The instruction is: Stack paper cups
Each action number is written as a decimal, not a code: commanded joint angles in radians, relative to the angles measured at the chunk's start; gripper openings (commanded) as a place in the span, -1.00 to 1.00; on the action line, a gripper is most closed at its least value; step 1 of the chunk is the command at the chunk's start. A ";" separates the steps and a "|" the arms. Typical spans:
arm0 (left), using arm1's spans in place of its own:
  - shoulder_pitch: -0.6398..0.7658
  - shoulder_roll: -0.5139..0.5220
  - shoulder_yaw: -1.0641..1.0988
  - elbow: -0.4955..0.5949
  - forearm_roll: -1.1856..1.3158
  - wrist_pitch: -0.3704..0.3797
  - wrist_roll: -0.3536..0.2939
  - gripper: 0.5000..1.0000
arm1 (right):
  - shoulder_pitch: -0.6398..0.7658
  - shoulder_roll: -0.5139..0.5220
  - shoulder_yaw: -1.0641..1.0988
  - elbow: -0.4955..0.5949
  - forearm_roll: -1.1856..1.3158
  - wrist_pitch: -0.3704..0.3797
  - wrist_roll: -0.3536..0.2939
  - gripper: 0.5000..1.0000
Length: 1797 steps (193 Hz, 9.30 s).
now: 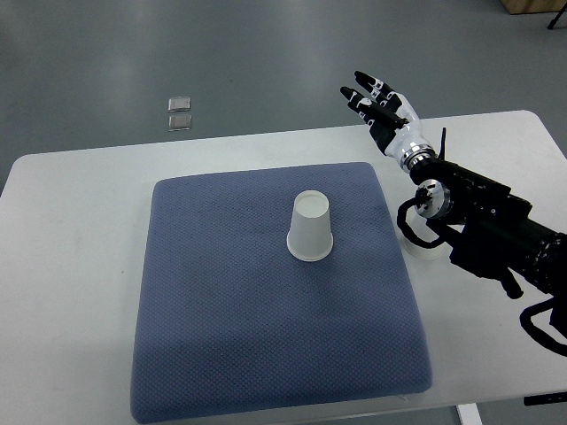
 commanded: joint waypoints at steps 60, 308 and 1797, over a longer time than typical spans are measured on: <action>0.000 0.000 -0.002 0.000 0.001 0.001 0.000 1.00 | 0.000 0.000 -0.001 0.000 0.001 -0.011 0.000 0.63; 0.025 0.000 -0.001 0.000 0.001 -0.002 0.000 1.00 | 0.087 -0.205 -0.026 0.140 -0.339 -0.042 -0.006 0.63; 0.023 0.000 -0.002 0.000 0.001 -0.002 0.000 1.00 | 0.483 -0.387 -0.269 0.706 -1.913 0.251 0.058 -0.89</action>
